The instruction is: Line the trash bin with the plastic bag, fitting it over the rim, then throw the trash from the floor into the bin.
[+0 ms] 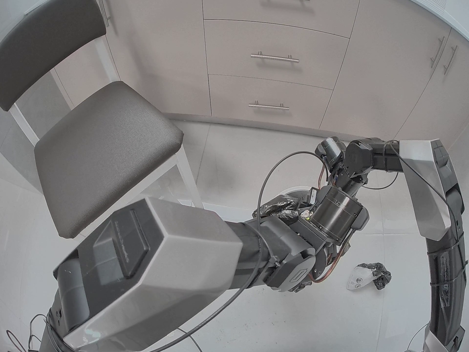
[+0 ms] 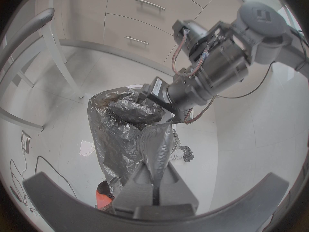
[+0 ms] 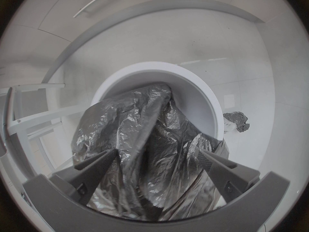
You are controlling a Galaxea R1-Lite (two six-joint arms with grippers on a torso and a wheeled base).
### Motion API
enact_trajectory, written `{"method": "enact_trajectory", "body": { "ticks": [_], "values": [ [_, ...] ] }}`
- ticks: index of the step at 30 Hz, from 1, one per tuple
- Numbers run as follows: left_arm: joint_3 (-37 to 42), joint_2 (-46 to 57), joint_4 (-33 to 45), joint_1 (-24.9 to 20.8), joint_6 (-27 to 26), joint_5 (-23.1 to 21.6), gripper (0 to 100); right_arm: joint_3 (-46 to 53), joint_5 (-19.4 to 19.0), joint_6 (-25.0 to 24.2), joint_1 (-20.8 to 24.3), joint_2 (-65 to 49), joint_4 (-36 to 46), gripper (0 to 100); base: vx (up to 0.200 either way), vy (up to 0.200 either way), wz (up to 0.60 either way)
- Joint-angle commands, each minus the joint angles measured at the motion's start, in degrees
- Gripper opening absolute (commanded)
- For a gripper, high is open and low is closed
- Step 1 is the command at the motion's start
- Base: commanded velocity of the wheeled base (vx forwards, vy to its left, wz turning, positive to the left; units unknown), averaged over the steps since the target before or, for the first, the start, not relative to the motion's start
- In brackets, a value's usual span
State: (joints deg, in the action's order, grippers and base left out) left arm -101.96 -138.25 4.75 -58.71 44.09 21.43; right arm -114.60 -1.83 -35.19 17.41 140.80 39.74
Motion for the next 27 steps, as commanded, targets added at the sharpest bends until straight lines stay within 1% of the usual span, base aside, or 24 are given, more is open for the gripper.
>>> {"method": "enact_trajectory", "body": {
  "ticks": [1,5,6,13,19,24,27],
  "values": [
    [-0.1,0.0,0.0,0.1,0.0,0.0,0,0.0,0.2,0.5,-1.7,4.7,-0.8,100,0.000,0.000,0.00],
    [-0.1,0.0,0.0,0.2,0.0,-0.1,0,0.0,0.9,0.7,-2.7,6.5,-3.7,100,0.000,0.000,0.00],
    [-0.1,0.0,-0.2,0.2,0.0,-0.1,0,0.0,1.7,0.8,-3.2,7.5,-5.6,100,0.000,0.000,0.00],
    [0.2,-0.3,-1.3,0.2,0.0,0.0,0,0.0,1.7,1.3,-3.6,9.6,-8.8,100,0.000,0.000,0.00],
    [0.2,-0.3,-1.4,0.3,0.0,0.0,0,0.0,1.1,1.4,-3.7,11.2,-13.5,100,0.000,0.000,0.00],
    [0.2,-0.3,-1.4,0.3,0.1,0.0,0,0.0,1.1,1.4,-3.6,11.3,-14.6,100,0.000,0.000,0.00],
    [0.2,-0.3,-1.3,0.3,0.1,0.0,0,0.0,1.0,1.4,-3.7,8.4,-13.9,100,0.000,0.000,0.00]
  ]
}}
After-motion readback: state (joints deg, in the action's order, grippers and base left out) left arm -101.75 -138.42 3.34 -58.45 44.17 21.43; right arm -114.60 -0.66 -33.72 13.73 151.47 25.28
